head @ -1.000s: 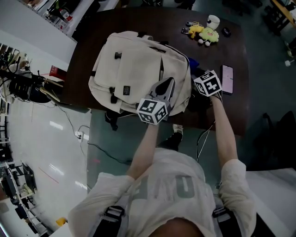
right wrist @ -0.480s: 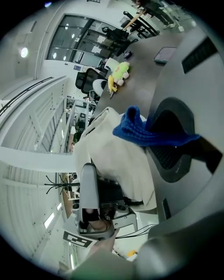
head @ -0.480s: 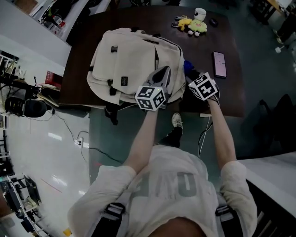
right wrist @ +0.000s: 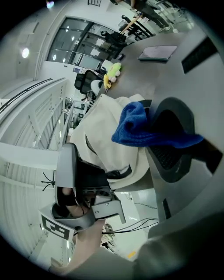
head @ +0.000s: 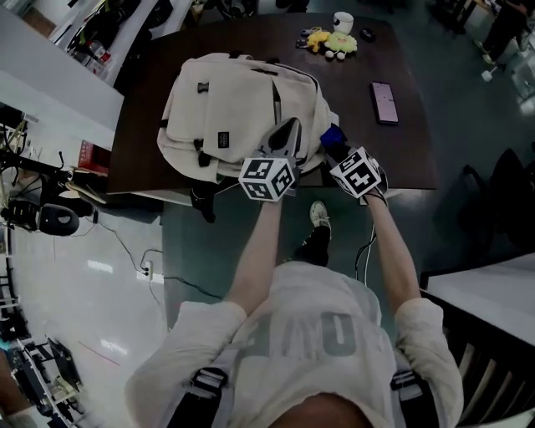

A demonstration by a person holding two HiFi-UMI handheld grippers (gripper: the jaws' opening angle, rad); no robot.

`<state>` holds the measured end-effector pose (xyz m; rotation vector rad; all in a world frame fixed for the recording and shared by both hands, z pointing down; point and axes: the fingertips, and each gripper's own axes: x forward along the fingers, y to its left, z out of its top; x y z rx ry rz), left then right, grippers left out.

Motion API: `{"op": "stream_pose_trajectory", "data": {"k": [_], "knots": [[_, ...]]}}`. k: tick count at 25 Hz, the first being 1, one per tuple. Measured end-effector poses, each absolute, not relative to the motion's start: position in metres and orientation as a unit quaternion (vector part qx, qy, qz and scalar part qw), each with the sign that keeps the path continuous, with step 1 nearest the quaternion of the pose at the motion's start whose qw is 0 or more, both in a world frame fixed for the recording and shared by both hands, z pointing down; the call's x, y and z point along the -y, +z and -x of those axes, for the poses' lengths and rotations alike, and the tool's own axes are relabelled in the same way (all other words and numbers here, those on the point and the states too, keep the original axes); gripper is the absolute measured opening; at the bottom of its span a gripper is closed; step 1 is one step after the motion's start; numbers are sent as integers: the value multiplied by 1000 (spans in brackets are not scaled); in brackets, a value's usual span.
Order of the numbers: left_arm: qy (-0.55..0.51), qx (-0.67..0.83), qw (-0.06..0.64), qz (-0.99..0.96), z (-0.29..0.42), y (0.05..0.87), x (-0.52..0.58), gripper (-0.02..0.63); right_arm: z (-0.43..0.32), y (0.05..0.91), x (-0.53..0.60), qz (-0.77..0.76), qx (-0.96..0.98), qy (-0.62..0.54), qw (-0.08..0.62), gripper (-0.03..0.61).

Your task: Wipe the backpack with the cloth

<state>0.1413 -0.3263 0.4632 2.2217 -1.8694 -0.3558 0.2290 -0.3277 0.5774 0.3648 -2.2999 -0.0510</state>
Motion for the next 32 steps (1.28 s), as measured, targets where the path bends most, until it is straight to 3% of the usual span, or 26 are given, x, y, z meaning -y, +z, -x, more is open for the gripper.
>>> {"op": "stream_pose_trajectory", "data": {"k": [16, 24, 32], "knots": [[-125, 657, 119, -734, -129, 467, 294, 2, -208, 589, 244, -64, 922, 8, 381, 42], [-116, 690, 92, -709, -93, 436, 310, 2, -214, 510, 321, -87, 957, 10, 278, 42], [-118, 729, 54, -672, -25, 390, 365, 2, -130, 409, 438, -36, 976, -97, 192, 43]]}}
